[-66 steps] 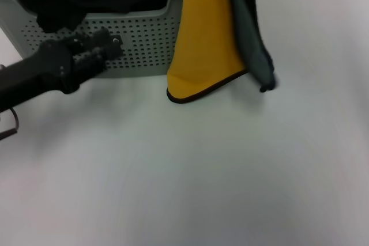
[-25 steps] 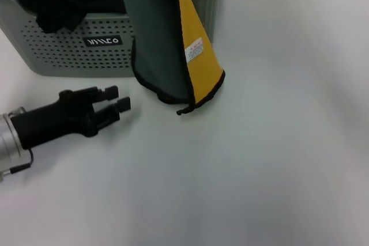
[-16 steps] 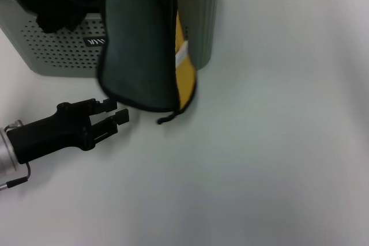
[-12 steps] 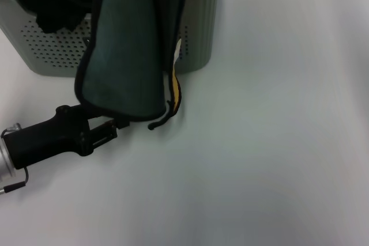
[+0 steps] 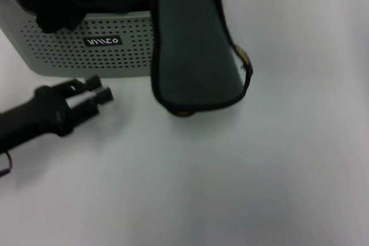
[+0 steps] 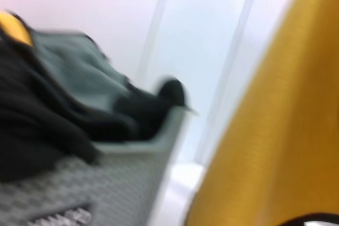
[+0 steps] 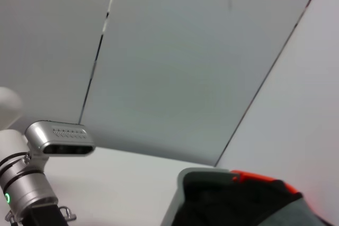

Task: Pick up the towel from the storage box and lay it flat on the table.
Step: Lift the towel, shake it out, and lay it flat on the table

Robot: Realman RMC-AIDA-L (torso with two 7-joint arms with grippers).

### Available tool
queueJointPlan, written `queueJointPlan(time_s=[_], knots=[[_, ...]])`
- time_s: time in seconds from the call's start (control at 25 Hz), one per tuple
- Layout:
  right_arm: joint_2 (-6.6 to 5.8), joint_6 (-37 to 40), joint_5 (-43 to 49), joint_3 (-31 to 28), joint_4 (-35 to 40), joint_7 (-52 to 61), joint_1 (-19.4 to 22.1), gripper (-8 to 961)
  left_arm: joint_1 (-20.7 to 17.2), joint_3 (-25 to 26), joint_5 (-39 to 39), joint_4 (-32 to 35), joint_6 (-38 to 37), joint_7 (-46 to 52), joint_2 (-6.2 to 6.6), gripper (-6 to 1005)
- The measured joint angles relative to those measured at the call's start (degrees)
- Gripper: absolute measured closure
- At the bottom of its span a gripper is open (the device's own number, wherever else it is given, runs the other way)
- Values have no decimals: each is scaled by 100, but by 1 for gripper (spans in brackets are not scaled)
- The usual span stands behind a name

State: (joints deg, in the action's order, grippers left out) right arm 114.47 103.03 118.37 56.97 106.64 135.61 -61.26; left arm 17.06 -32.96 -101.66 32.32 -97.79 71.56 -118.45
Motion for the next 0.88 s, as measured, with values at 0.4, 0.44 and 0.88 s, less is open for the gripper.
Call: queueJointPlan(time_s=[0.4, 0.44, 0.88], knots=[[14, -192, -152, -179, 281, -383, 310, 919, 187, 489, 14, -62, -94, 386, 53, 575], [19, -261, -202, -187, 312, -456, 389, 919, 225, 488, -2, -66, -162, 441, 64, 575], [31, -693, -338, -42, 52, -893, 490, 918, 398, 484, 121, -159, -619, 651, 130, 463]])
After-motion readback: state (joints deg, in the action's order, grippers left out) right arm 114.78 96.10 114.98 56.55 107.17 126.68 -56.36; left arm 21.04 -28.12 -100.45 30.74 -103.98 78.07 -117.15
